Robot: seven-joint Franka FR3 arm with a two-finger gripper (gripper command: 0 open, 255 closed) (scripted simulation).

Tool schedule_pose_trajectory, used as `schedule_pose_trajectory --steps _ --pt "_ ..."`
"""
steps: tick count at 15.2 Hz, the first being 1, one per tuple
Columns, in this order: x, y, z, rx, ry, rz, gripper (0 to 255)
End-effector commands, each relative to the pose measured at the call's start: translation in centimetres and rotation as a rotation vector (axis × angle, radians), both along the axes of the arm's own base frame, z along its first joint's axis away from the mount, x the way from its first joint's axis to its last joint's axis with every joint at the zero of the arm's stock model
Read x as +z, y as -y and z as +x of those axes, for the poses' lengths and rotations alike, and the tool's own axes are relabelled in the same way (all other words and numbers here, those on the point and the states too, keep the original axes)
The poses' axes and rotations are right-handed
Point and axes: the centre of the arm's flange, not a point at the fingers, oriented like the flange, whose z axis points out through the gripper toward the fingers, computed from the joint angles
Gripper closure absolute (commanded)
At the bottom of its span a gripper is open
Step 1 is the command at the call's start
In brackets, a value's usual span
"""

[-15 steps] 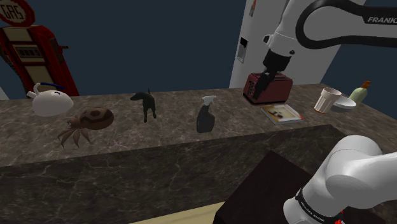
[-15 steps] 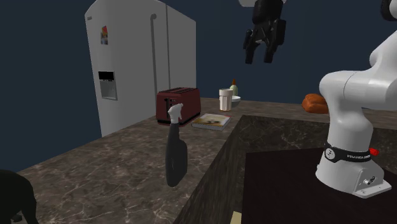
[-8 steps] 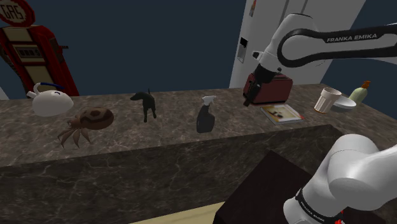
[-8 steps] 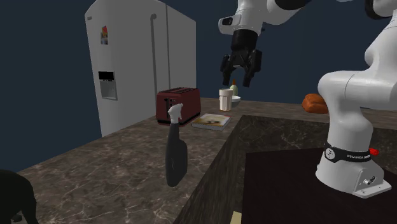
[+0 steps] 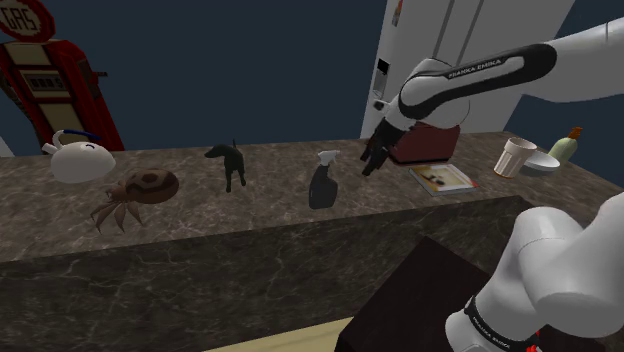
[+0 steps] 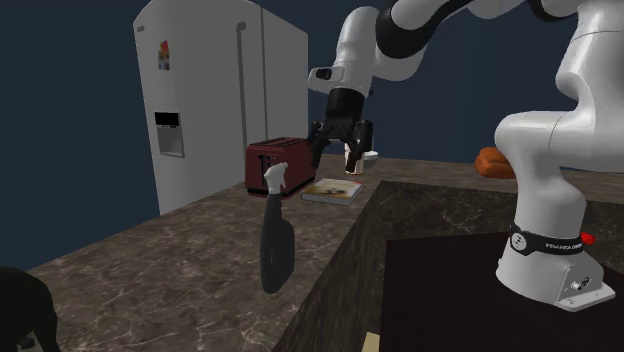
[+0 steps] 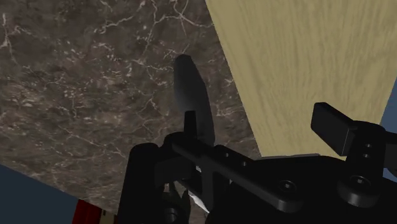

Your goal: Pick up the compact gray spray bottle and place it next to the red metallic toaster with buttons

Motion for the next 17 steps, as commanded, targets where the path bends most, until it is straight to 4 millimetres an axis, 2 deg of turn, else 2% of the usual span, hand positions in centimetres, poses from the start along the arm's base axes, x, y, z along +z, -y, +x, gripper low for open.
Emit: schedule_pose_trajectory --steps 1,9,17 --pt "-2.0 0.6 1.9 0.076 0.033 0.013 0" --pt "-8.7 0.6 10.0 0.347 0.138 0.082 0" --pt "-12.1 -1.2 11.0 0.347 0.138 0.082 0"
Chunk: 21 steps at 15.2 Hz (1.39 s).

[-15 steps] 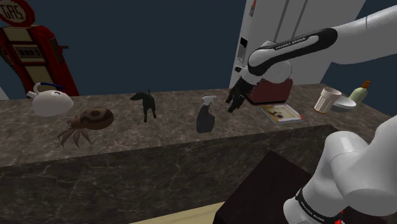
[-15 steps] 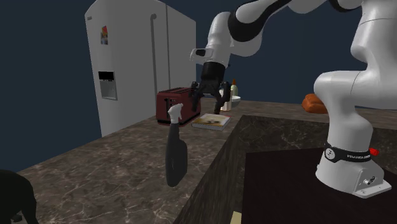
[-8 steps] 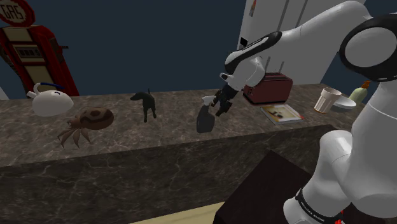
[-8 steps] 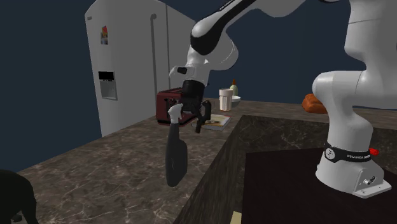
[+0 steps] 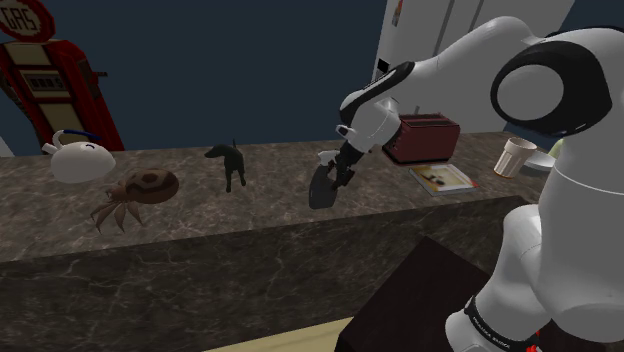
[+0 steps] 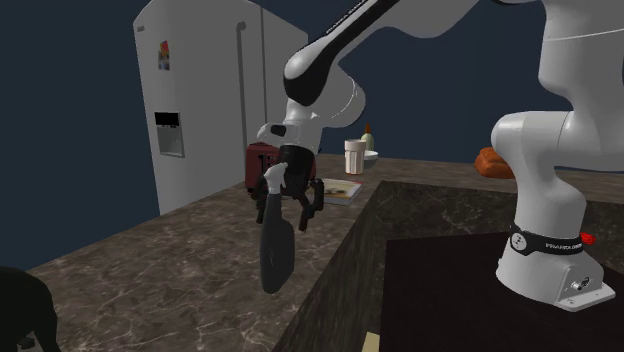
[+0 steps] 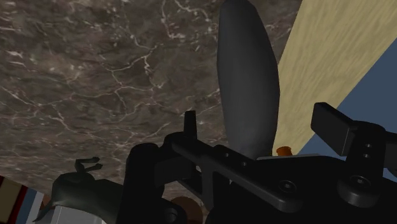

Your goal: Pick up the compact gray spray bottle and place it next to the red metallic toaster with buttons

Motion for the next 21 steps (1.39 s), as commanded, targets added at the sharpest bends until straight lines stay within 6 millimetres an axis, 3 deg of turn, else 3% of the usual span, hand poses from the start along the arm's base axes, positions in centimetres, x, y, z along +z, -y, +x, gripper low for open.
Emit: schedule_pose_trajectory --steps 1,7,8,17,21 --pt "-0.5 -0.2 0.1 0.000 0.000 0.000 0" --pt "-0.5 -0.2 0.1 0.000 0.000 0.000 0" --pt "-0.5 -0.2 0.1 0.000 0.000 0.000 255" --pt "-0.5 -0.2 0.1 0.000 0.000 0.000 255" --pt "1.6 -0.2 0.1 0.000 0.000 0.000 255"
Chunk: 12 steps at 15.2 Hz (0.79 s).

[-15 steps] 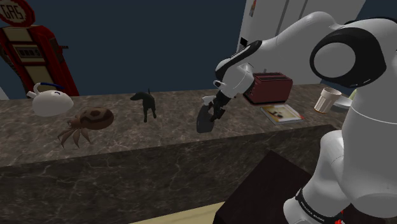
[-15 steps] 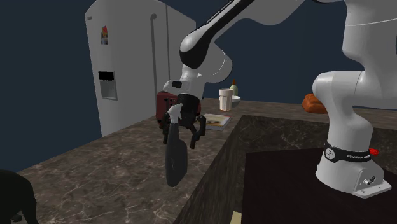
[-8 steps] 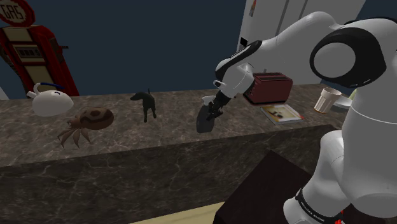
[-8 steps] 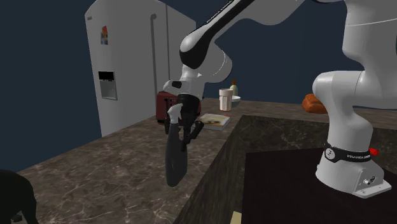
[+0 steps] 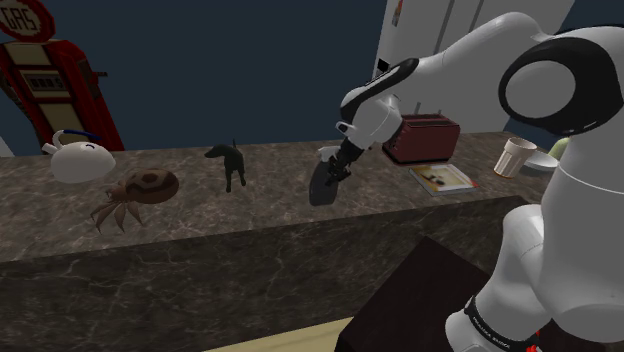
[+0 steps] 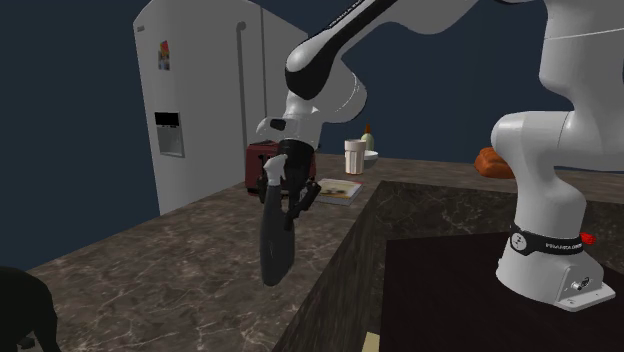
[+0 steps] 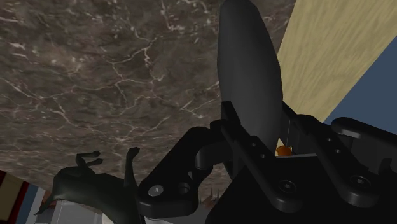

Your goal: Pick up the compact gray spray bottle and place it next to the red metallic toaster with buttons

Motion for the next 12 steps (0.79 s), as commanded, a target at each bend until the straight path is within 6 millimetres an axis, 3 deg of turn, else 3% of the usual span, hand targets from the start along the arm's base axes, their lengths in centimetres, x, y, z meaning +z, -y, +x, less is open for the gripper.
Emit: schedule_pose_trajectory --steps 1,12 --pt "1.0 0.0 0.1 0.000 0.000 0.000 255" --pt "6.8 0.0 0.1 0.000 0.000 0.000 255"
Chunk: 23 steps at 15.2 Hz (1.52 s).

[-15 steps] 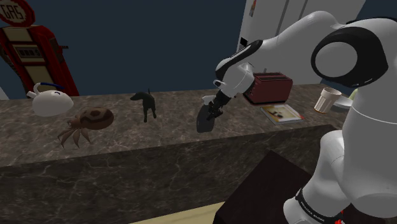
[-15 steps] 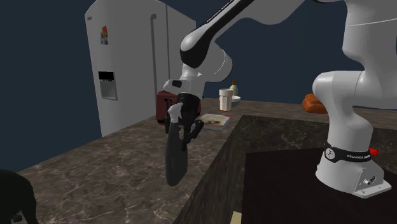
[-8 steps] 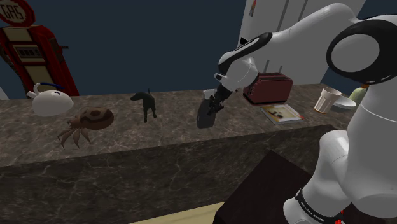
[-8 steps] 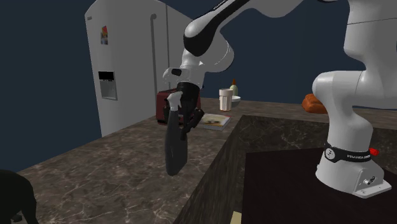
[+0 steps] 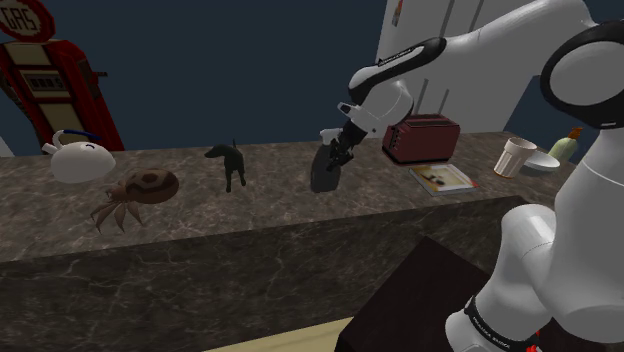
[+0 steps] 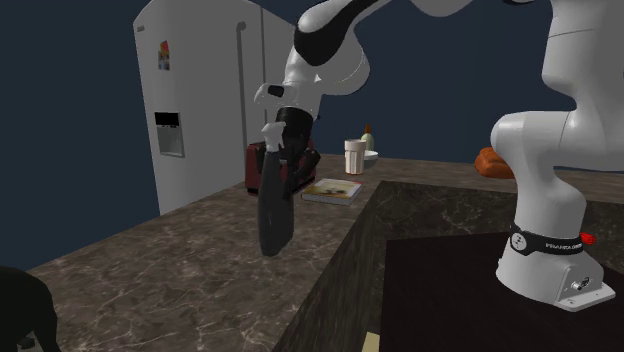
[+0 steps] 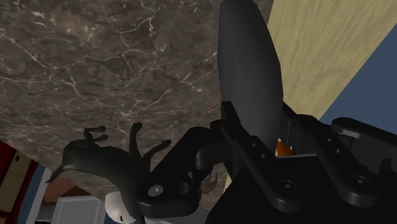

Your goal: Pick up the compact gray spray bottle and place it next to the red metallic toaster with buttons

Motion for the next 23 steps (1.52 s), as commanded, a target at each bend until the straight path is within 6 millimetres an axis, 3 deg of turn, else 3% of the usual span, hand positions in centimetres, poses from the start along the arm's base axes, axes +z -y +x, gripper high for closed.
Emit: schedule_pose_trajectory --steps 1,23 --pt "1.0 0.0 -0.1 0.000 0.000 0.000 255" --pt "12.6 0.0 -0.1 0.000 0.000 0.000 255"
